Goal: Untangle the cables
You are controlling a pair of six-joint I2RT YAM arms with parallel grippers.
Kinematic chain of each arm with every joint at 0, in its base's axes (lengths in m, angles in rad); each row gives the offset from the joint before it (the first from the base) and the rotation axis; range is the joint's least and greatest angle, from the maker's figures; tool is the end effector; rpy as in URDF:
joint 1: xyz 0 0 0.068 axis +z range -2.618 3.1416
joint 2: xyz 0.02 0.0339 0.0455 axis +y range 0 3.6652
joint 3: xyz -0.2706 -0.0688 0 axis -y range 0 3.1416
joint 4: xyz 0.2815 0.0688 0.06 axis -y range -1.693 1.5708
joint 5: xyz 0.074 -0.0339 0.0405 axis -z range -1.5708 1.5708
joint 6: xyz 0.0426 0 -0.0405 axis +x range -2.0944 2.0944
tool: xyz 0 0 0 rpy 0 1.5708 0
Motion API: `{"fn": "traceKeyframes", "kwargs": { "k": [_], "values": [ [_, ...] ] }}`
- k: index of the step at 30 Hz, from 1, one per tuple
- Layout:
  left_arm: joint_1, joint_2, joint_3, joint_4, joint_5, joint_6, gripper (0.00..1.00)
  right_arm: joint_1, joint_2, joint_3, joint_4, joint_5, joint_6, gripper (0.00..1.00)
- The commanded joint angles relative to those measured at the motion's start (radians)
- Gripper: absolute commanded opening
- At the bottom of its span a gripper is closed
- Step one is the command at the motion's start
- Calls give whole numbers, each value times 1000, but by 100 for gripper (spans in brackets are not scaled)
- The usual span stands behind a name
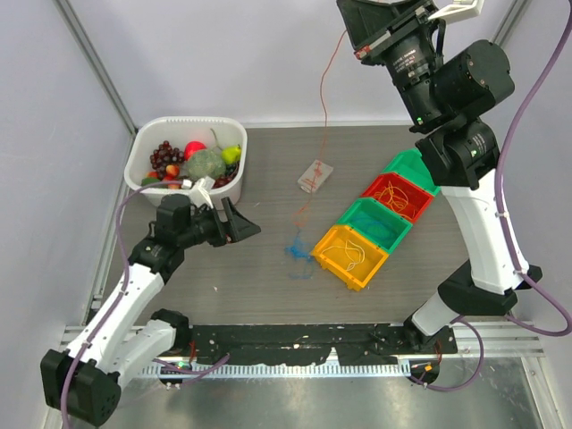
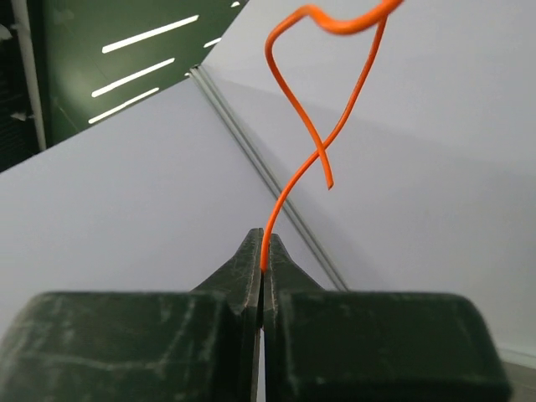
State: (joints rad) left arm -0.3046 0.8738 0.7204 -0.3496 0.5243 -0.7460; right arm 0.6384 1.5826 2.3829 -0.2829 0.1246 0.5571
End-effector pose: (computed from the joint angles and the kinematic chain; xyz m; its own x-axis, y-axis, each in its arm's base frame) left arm 0.2138 -0.0896 0.2838 -0.7979 -0.3650 -0.4797 0.1858 0.6080 -0.7719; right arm 0.2258 0.1610 0.6854 0.0704 0.7055 -0.7052 -0.6383 0.5751 0.5117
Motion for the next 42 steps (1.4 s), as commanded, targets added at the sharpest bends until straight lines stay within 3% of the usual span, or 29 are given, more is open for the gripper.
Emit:
{"fn": "traceKeyframes", "kwargs": {
  "k": [1,6,11,13,16,20,21,22,24,25,26,32,39,42],
  "values": [
    [-86,11,-105,303,-107,132,86,1,-15,-5,168,-28,148,1],
    [-194,221,-222,749,-179,189,91,1,16,42,143,-26,222,1],
    [-234,561,-185,1033,-64,149,88,0,16,32,133,-25,300,1],
    [-243,646,-171,1211,-46,79,88,0,17,36,119,-25,319,1],
    [-267,761,-112,1325,32,8,86,0,11,32,97,-25,340,1],
    [-291,922,-75,1526,147,-166,61,0,1,29,85,-22,340,1],
    [-291,951,-79,1587,161,-211,53,0,-3,30,85,-23,339,1],
    [-289,981,-88,1626,163,-252,39,1,-3,36,86,-22,331,1],
    [-289,1007,-119,1605,148,-273,12,0,0,58,85,-19,308,0],
    [-289,995,-136,1560,125,-257,3,1,4,82,91,-17,282,1],
    [-289,973,-156,1499,108,-224,0,0,10,97,94,-13,270,1],
    [-289,734,-197,956,-44,42,0,0,22,188,165,21,170,1],
    [-291,613,-237,784,-66,106,0,0,-2,161,189,24,110,1],
    [-291,533,-207,634,-104,149,0,0,-27,101,188,30,78,1]
  ]
}}
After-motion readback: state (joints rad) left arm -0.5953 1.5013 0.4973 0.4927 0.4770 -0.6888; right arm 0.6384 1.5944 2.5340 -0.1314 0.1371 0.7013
